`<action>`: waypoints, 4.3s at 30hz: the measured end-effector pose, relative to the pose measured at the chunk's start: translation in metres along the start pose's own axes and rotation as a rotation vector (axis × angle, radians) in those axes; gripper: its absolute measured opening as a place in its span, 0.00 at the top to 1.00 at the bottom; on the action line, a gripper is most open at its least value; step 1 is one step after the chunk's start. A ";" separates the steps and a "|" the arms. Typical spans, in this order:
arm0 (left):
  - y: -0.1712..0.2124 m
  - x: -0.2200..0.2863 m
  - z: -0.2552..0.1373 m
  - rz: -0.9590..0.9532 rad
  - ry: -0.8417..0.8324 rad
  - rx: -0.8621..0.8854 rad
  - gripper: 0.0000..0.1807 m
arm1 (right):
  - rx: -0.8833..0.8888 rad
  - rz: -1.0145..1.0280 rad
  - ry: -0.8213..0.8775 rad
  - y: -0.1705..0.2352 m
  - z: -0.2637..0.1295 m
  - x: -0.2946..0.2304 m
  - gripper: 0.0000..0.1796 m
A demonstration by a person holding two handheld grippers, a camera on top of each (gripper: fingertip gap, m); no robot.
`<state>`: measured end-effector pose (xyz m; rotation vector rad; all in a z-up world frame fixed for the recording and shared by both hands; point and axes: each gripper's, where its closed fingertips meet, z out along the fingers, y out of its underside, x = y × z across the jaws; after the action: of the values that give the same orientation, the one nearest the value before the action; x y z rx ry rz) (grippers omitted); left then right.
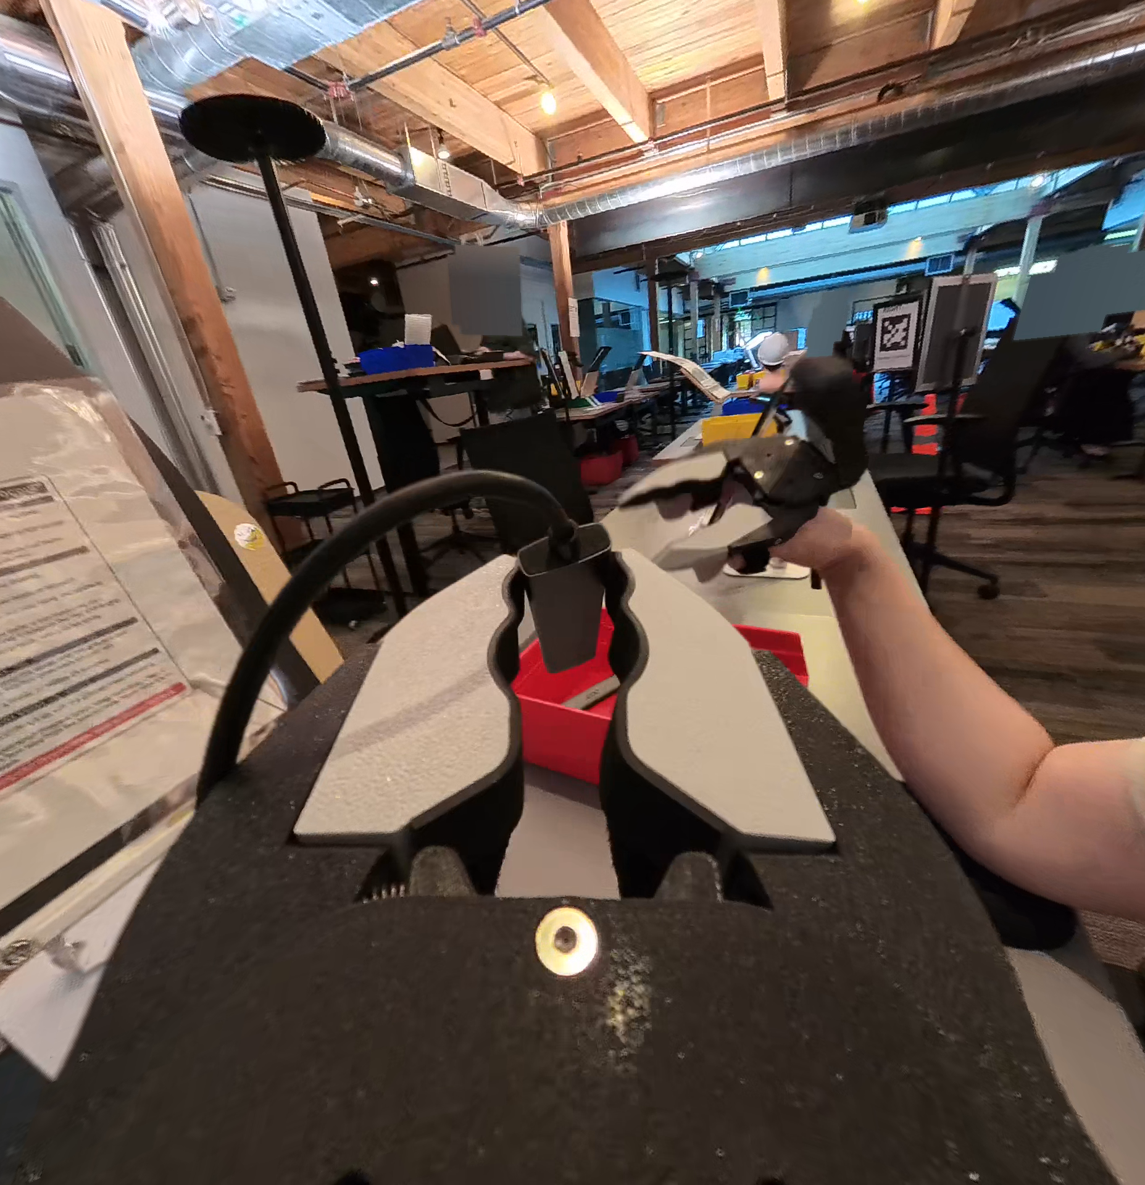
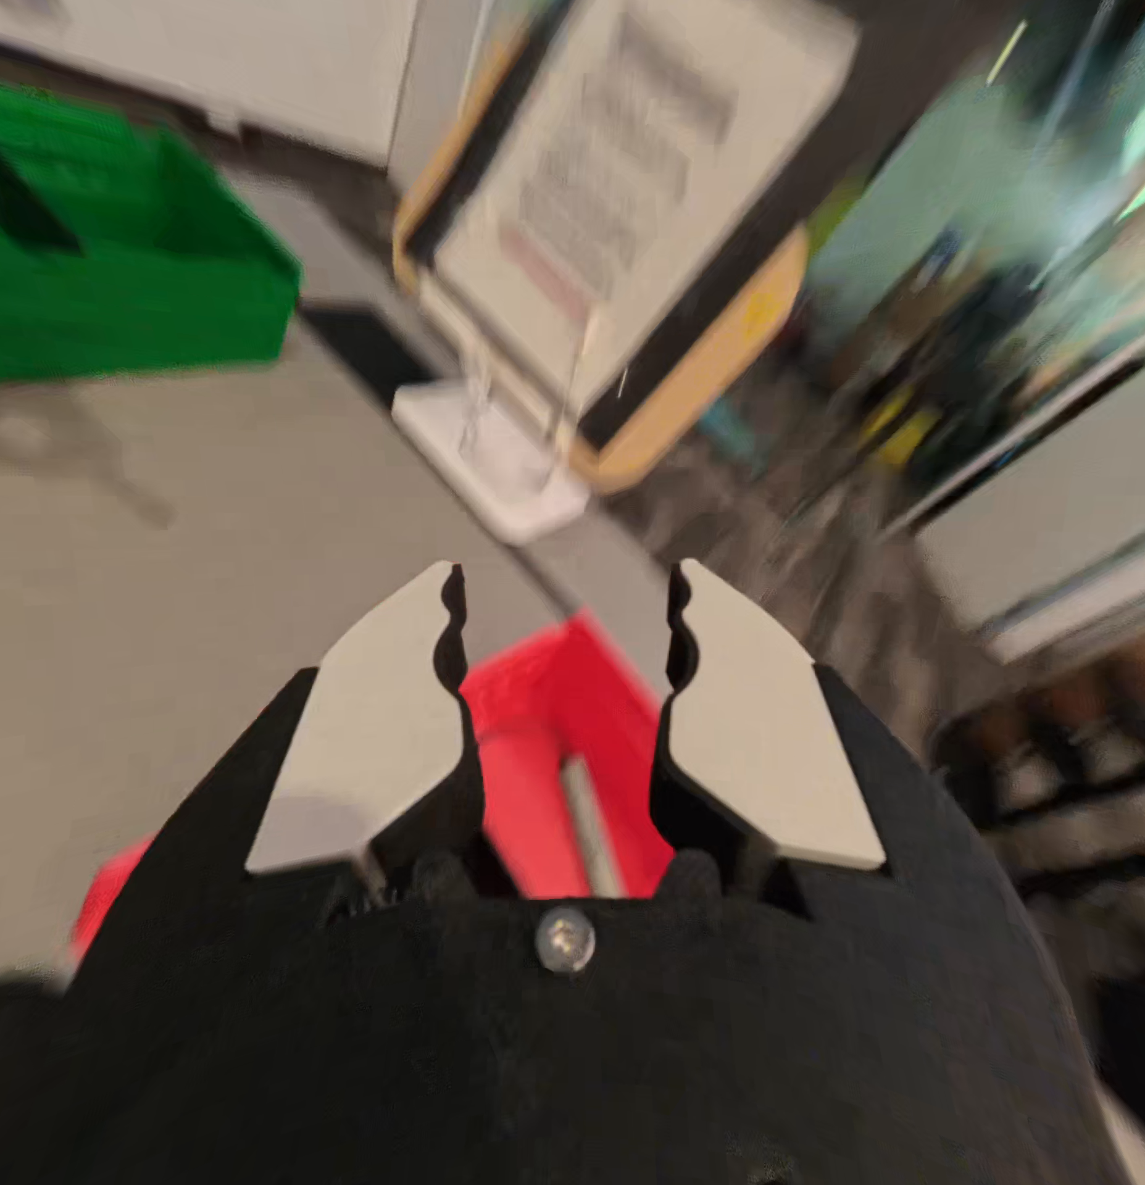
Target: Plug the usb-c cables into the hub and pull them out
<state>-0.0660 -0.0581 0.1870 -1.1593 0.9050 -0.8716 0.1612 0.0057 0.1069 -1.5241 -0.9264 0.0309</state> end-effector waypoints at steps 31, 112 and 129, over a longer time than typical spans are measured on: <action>0.042 0.013 0.004 -0.268 0.182 -0.274 0.75 | -0.306 -0.177 0.110 0.104 -0.009 0.047 0.94; 0.150 -0.075 -0.200 -0.311 -0.552 -1.237 0.78 | -0.875 0.581 -0.310 0.028 0.189 -0.268 0.74; 0.061 -0.094 -0.171 -0.181 -0.665 -0.734 0.77 | -1.207 0.806 -0.425 0.059 0.205 -0.277 0.97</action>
<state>-0.2532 -0.0230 0.1128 -2.0316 0.5627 -0.2199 -0.1023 0.0280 -0.1222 -3.0368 -0.5600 0.4563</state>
